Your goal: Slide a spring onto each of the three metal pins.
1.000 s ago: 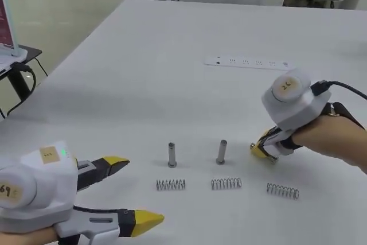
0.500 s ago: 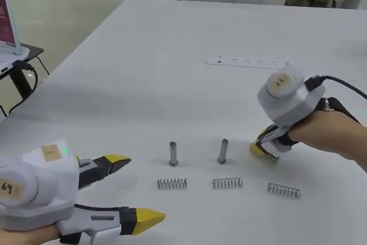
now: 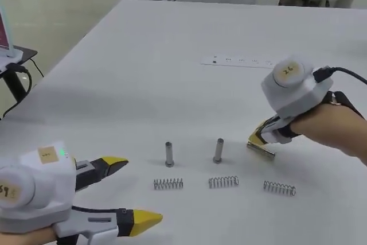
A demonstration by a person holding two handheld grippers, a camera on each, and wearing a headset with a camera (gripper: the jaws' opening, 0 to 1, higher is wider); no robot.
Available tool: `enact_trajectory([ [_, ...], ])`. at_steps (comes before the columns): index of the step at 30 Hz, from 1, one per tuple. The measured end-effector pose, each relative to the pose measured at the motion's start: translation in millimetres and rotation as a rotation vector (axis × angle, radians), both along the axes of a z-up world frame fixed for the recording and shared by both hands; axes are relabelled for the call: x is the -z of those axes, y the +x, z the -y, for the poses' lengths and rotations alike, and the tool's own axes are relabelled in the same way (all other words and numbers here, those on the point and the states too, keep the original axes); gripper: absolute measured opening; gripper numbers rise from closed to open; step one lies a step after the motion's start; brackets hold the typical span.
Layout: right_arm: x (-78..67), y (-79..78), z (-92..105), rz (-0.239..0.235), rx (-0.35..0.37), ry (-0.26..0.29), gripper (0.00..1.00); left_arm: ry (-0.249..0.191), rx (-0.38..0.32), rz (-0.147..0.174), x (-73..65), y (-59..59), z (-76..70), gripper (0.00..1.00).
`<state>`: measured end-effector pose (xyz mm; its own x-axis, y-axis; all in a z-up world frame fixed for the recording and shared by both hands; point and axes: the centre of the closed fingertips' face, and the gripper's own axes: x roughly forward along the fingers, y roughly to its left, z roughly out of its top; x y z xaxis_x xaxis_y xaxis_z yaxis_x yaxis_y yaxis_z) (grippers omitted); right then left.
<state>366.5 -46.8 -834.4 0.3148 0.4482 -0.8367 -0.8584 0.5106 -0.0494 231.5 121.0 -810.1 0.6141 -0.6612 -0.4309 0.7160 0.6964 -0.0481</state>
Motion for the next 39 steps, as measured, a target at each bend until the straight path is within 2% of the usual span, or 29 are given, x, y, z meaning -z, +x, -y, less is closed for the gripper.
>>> enact_trajectory([
  [2, 3.0, 1.9, 0.4, 0.015, -0.005, -0.023, 0.02, 0.001, 0.001, 0.001, -0.3, -0.2, 0.3, 0.69],
  [8, 16.3, -0.3, -3.4, -0.023, -0.024, -0.076, 0.03, -0.004, -0.007, 0.010, -3.3, 0.6, -1.0, 0.69],
  [9, 14.1, 2.1, -4.9, -0.012, -0.026, -0.073, 0.03, -0.005, -0.008, 0.011, -3.8, 0.8, -1.2, 0.69],
  [15, 15.2, 5.9, -4.1, -0.034, -0.019, -0.100, 0.03, -0.009, -0.010, 0.014, -4.4, 1.4, -1.5, 0.69],
  [28, 25.0, 0.7, 2.1, -0.083, -0.023, -0.150, 0.06, -0.009, -0.009, 0.013, -4.1, 1.1, -1.2, 0.69],
  [32, 24.5, 1.3, 1.9, -0.096, -0.012, -0.138, 0.06, -0.010, -0.011, 0.013, -4.0, 1.5, -1.7, 0.69],
  [39, 21.8, -0.6, 2.2, -0.087, 0.015, -0.103, 0.05, -0.009, -0.011, 0.013, -3.9, 1.5, -2.6, 0.69],
])
